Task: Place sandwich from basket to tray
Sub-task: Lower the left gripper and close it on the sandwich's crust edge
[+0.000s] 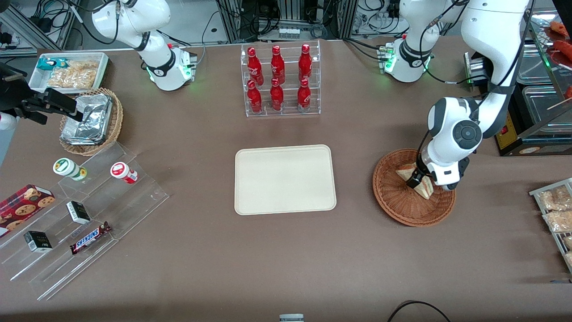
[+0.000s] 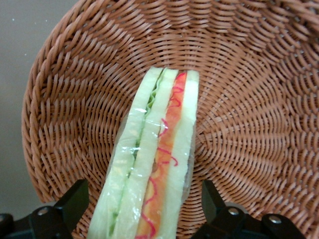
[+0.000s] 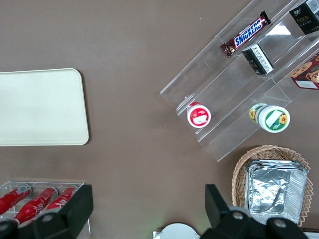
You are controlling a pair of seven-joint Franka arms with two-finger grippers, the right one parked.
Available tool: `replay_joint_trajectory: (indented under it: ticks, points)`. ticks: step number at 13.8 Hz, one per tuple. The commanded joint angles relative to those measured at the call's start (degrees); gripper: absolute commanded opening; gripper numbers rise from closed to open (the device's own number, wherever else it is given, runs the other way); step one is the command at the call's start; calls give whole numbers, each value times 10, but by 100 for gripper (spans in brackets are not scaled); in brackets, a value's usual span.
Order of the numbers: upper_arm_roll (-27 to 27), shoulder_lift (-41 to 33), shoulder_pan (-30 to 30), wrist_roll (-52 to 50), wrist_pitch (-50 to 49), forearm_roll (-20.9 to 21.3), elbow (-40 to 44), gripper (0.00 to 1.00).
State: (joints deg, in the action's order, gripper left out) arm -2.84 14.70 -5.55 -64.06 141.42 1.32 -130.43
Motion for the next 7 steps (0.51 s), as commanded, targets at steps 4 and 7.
replay_joint_trajectory:
  ticks: [4, 7]
  points:
    - [-1, -14, -2, -20, -38, 2, 0, 11]
    - [-2, -18, -3, -19, -41, 4, 4, 5]
